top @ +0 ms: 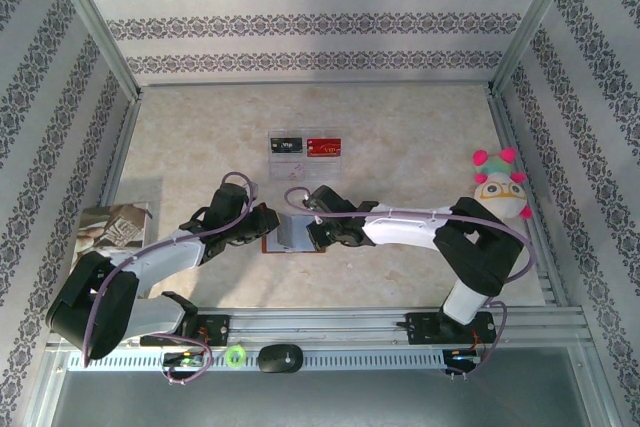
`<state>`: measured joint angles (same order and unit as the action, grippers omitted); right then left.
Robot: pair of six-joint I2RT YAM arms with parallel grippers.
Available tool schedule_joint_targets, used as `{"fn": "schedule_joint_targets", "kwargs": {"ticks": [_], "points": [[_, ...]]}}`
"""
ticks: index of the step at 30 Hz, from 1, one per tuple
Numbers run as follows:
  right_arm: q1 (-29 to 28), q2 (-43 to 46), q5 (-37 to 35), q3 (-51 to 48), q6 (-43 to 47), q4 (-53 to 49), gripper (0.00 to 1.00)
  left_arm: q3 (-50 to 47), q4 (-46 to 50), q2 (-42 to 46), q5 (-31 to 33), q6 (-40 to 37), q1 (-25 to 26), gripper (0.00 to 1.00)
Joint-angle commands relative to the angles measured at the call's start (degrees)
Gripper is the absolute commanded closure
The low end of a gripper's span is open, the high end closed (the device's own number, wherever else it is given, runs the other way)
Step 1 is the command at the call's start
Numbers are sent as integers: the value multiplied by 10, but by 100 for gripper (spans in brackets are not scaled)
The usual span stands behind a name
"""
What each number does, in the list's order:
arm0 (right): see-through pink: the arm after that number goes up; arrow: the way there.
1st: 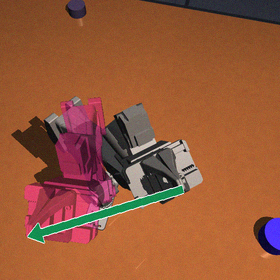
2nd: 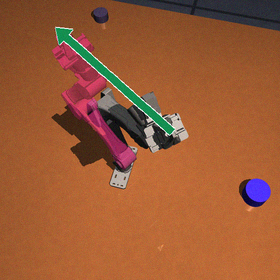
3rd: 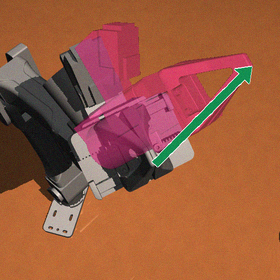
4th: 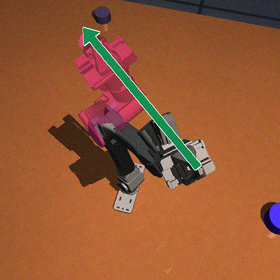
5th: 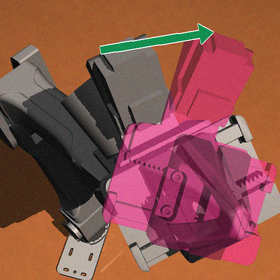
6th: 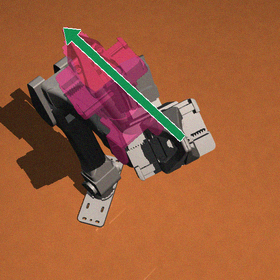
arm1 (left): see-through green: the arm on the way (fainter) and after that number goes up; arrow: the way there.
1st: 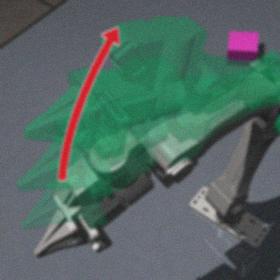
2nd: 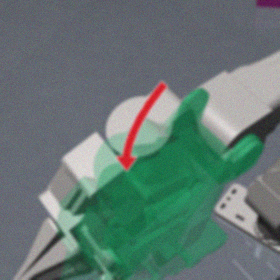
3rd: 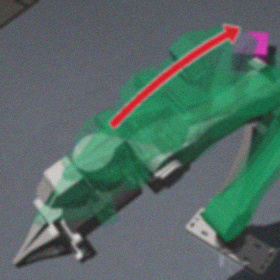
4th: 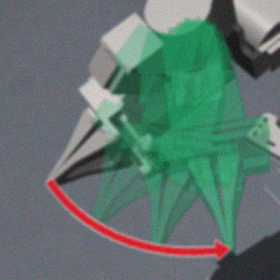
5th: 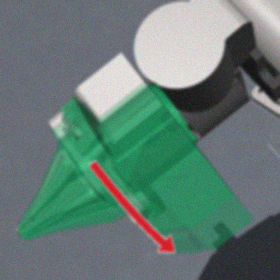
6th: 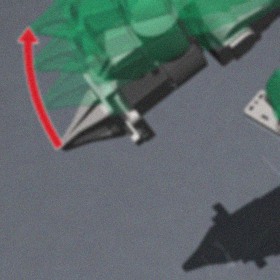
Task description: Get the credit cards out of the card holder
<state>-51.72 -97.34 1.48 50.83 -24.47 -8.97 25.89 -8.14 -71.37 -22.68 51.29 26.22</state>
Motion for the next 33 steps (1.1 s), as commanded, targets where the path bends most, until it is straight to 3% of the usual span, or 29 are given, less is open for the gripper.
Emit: {"fn": "schedule_joint_targets", "kwargs": {"ticks": [1, 7, 16, 20, 26, 29, 33], "points": [[4, -20, -4, 0, -18, -15, 92, 16, -9, -11, -19, -1, 14, 88], [6, -21, 7, -5, -29, 10, 92, 33, -39, -39, -29, 20, 53, 71], [58, 92, -21, -64, -47, 24, 88, 70, -105, -106, -61, 64, 112, 66], [67, 135, -14, -79, -44, 31, 82, 53, -156, -128, -62, 89, 111, 64], [62, 114, 113, -62, -31, 79, 83, 44, -82, -47, -12, 58, 81, 58], [56, 77, 138, -44, -31, 93, 85, 44, -28, 5, 3, 31, 60, 54], [56, 41, 154, -34, -33, 110, 86, 50, 13, 1, -10, 10, 49, 54]]}}
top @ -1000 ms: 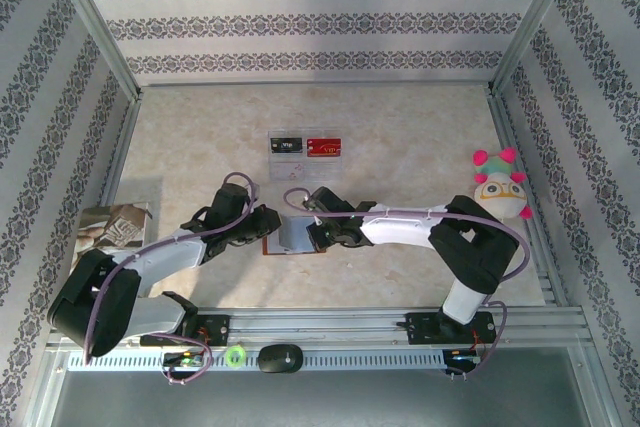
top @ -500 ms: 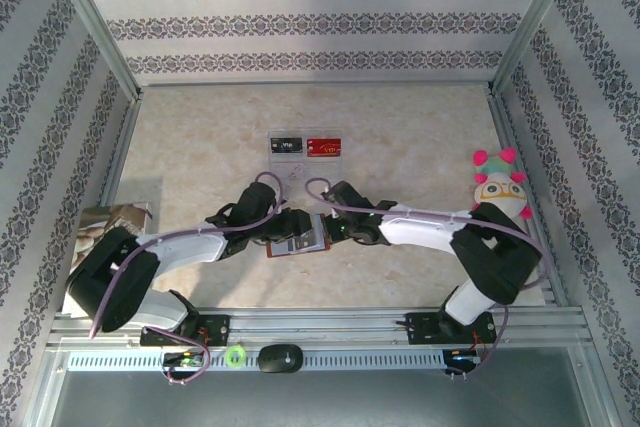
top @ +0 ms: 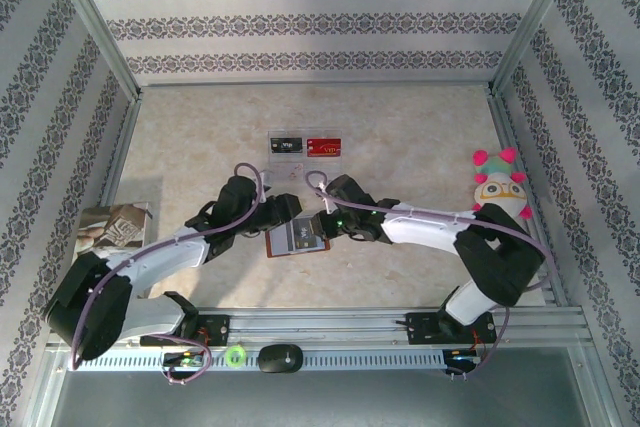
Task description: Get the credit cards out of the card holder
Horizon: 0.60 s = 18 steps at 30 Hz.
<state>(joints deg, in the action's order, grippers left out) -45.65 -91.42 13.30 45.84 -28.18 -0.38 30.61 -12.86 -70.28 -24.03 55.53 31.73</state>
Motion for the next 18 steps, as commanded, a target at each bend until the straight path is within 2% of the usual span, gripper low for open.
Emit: {"fn": "schedule_joint_targets", "kwargs": {"ticks": [1, 10, 18], "points": [[-5, -27, 40, 17, 4, 30, 87, 2, 60, -21, -3, -32, -7, 53], [-3, -74, 14, -15, -26, 51, 93, 6, 46, -94, -15, -40, -5, 53], [-11, -95, 22, -43, -65, 100, 96, 26, 80, -127, 2, -57, 0, 58]]}}
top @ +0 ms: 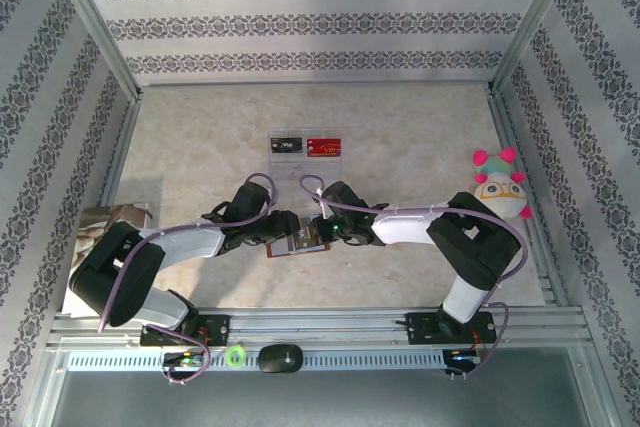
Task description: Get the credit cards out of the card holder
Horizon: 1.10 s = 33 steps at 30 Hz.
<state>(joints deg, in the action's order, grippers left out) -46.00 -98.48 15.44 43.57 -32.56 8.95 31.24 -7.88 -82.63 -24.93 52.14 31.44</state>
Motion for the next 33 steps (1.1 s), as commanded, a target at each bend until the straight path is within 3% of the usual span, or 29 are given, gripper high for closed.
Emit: {"fn": "schedule_joint_targets", "kwargs": {"ticks": [1, 9, 23, 33], "points": [[-7, -28, 0, -21, -25, 10, 97, 21, 38, -3, 16, -23, 4, 59], [-3, -28, -7, -33, -55, 19, 100, 23, 64, -8, 40, -27, 6, 66], [-2, -17, -14, -27, -65, -19, 100, 18, 29, -22, 44, -20, 14, 65], [-6, -15, -7, -23, -62, -29, 100, 26, 18, -34, 55, -17, 17, 84]]}}
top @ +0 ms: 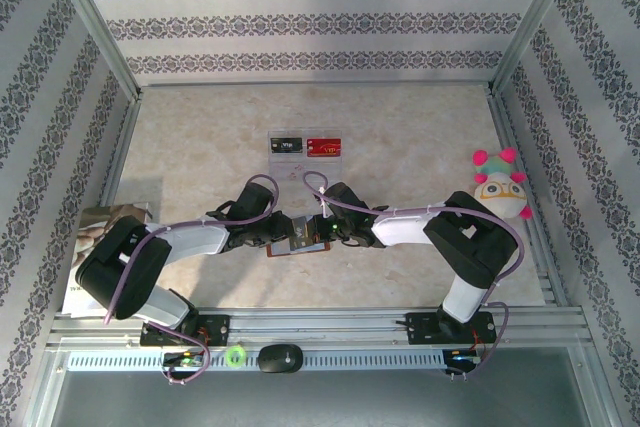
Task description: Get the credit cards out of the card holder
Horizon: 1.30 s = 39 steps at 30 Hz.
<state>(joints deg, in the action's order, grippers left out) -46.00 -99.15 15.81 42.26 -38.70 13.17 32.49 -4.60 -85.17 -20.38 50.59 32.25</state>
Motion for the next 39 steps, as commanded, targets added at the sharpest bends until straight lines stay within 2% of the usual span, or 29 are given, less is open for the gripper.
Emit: {"fn": "schedule_joint_targets", "kwargs": {"ticks": [1, 3, 10, 15, 30, 39], "points": [[-6, -9, -11, -9, 1, -73, 100, 14, -15, -8, 11, 0, 9, 86], [-8, -11, -9, -7, 1, -76, 100, 13, -18, -10, 14, 5, 7, 89], [-15, -13, -7, -4, 6, -86, 100, -5, -61, -5, 14, 25, 8, 90], [-14, -8, -17, -5, 6, -97, 100, -23, -87, 10, 12, 35, 7, 100], [-8, -16, -35, 3, -2, -124, 98, -62, -28, 85, -34, -6, -33, 100], [-9, -20, -29, 5, -1, -122, 98, -72, -107, 49, -81, 21, -38, 100]]}}
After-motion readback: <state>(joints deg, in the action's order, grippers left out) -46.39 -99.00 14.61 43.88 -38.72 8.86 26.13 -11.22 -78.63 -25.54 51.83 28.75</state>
